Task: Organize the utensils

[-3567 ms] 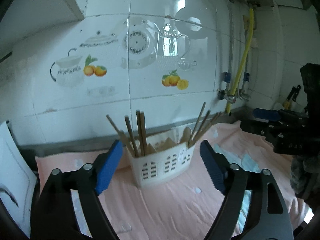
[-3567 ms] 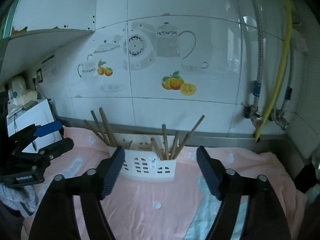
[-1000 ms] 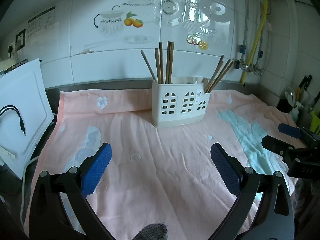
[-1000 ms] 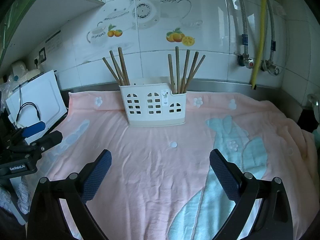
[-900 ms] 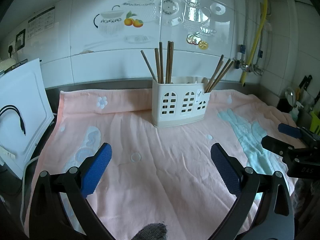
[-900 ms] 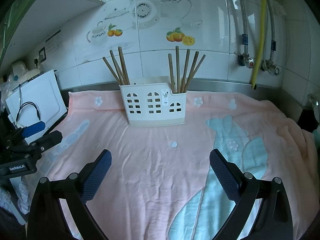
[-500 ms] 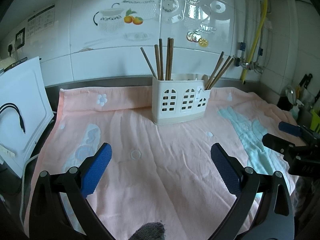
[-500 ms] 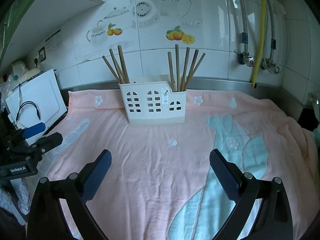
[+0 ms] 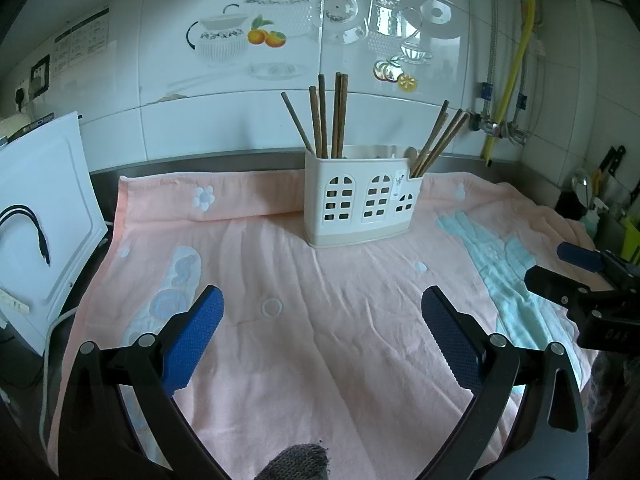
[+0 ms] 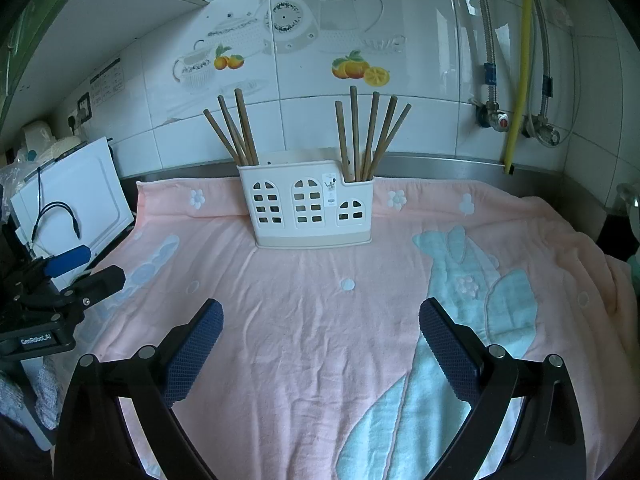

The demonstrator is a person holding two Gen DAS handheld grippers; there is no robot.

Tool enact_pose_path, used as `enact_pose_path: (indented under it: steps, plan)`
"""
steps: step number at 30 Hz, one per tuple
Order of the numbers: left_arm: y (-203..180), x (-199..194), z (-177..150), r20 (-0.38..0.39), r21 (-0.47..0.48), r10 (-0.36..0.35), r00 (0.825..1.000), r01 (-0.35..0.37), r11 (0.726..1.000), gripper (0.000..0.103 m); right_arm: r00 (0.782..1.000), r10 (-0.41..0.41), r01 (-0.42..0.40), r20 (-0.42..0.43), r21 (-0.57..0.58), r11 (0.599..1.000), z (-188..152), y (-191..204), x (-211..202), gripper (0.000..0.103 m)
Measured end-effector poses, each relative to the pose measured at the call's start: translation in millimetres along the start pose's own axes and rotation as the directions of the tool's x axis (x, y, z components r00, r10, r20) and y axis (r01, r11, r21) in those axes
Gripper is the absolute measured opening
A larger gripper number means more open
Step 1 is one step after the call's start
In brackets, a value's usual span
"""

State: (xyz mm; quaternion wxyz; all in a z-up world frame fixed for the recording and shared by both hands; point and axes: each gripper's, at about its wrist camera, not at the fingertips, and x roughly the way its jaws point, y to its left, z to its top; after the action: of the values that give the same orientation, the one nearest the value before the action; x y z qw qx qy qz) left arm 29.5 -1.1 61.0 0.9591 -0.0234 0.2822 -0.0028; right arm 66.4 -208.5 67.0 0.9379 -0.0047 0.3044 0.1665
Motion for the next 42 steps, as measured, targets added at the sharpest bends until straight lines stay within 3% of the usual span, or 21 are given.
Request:
enact_pose_path:
  steps: [42]
  plan:
    - [-0.7, 3.0, -1.3, -0.005, 0.001, -0.005, 1.000, 0.005, 1.000, 0.098, 1.000, 0.009, -0.009, -0.007, 0.002, 1.000, -1.7, -2.0, 2.8, 0.095]
